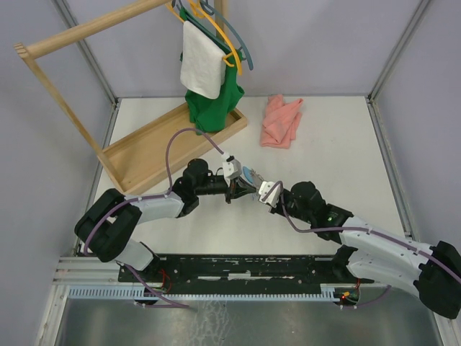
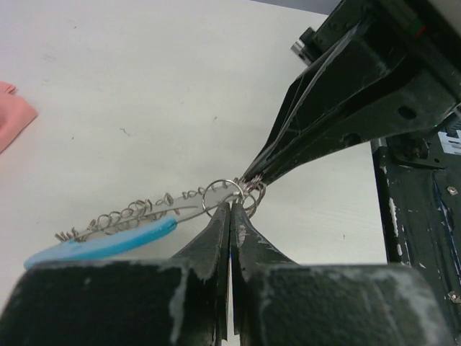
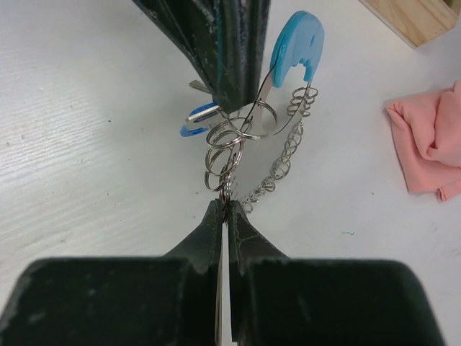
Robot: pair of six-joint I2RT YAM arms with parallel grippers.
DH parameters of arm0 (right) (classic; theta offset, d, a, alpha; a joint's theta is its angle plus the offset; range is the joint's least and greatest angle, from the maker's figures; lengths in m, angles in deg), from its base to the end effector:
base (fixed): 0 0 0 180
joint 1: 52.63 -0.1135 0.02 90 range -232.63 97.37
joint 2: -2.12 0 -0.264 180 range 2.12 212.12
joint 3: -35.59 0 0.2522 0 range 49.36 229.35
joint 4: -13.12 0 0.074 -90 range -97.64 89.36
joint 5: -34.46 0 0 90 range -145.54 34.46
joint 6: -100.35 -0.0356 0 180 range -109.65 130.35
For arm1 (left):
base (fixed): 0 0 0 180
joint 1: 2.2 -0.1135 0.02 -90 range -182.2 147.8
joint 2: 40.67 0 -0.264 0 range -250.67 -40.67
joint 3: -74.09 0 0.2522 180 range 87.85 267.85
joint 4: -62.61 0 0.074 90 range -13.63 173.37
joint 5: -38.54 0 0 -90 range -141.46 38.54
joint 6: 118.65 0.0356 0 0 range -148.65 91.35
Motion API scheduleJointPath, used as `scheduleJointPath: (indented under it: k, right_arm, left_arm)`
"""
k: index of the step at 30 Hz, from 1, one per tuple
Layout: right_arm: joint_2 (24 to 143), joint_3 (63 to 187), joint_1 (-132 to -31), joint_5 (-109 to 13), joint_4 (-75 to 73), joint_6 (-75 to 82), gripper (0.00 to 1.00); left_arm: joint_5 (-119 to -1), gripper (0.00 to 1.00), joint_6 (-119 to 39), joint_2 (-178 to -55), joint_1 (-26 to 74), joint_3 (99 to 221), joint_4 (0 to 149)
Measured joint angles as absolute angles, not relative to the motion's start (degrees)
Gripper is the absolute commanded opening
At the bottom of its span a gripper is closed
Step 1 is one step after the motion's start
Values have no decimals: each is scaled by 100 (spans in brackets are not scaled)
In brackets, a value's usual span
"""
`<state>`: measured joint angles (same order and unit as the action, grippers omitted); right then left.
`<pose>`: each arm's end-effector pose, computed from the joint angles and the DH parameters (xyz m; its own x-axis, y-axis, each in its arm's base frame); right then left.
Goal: Put the keys on the keyring
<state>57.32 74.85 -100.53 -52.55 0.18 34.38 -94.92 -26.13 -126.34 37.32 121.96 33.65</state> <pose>0.1379 0.1554 0.2081 0.0185 -0.5861 -0.8100 -0.8366 0.4346 -0.3336 0.2143 -0.2085 0.2068 -0.0751 0.1033 -0.9918 0.9905 0.1230 -0.0622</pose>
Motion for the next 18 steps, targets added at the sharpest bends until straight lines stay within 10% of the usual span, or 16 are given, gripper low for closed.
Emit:
scheduleJointPath:
  k: [18]
  right_arm:
    - [5529, 8132, -10053, -5317, -1285, 3213, 1]
  left_arm:
    - [-7536, 36, -2619, -11646, 3846, 11610, 3516]
